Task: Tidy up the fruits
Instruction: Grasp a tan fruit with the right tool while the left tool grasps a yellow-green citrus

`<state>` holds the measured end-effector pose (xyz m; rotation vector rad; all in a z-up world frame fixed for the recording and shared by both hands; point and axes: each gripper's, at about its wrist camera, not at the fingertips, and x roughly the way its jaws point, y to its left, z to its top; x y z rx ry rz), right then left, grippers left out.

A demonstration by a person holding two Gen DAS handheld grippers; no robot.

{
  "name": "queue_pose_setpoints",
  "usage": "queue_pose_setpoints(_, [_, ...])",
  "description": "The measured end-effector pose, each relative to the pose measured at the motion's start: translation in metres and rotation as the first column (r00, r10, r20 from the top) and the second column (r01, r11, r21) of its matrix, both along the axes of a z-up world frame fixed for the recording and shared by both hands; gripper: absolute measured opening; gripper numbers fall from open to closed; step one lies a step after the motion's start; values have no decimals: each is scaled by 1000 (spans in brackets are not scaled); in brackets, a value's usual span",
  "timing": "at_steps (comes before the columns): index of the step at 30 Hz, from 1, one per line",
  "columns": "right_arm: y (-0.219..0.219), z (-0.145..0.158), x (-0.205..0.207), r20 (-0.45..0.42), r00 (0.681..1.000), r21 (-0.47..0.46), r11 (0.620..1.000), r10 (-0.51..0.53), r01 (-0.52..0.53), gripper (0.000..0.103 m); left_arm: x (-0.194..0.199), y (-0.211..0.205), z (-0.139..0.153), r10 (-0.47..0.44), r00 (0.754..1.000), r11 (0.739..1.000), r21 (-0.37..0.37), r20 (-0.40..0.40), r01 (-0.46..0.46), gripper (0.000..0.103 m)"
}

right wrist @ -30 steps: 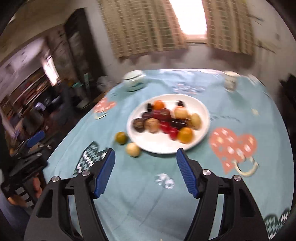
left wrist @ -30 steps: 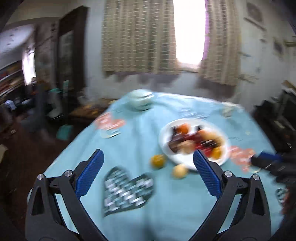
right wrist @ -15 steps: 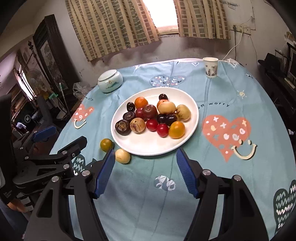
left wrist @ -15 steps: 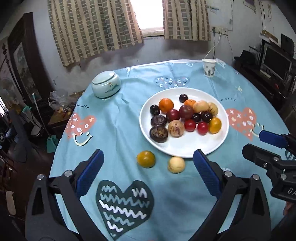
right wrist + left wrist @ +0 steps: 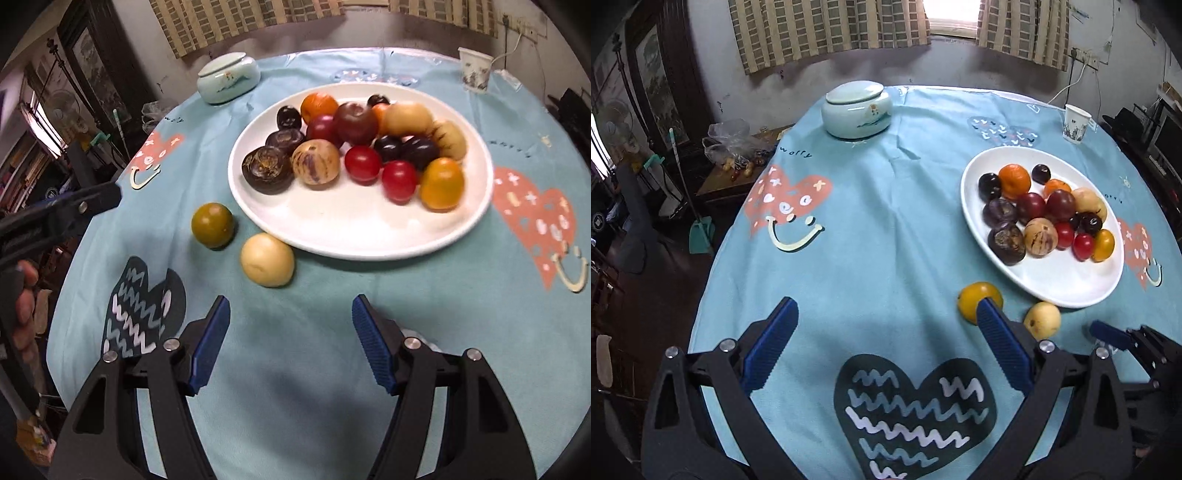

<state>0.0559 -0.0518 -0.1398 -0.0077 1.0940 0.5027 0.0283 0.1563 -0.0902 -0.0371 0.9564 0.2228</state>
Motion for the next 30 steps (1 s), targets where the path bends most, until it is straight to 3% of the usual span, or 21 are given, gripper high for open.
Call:
queue_pose_setpoints(7, [26,-18,25,-50,999,-13,1000,11,-12,68,-2,8,-8,-15,1000,1000,-9,-28,14,99])
queue_pose_setpoints(9, [32,-20,25,-65,997,-3,999,39,-40,44,-2,7,-10,-22,999,1000,-15,-33,21,99])
queue_pose_setpoints(11, [35,-18,23,-55,996,-24,997,65,-67,38,0,4,-13,-36,999,999,-20,-39,35,99])
queue_pose_setpoints(18, [2,0,17,-81,996,56,998,40,-35,38,22,-29,-29,-151,987,988,-37,-53,149,99])
queue_pose_setpoints(30, [-34,-1,-1,-109,993,31,999,-33,37,37,64,-56,-71,-216,968,976,-17,-128,215,97])
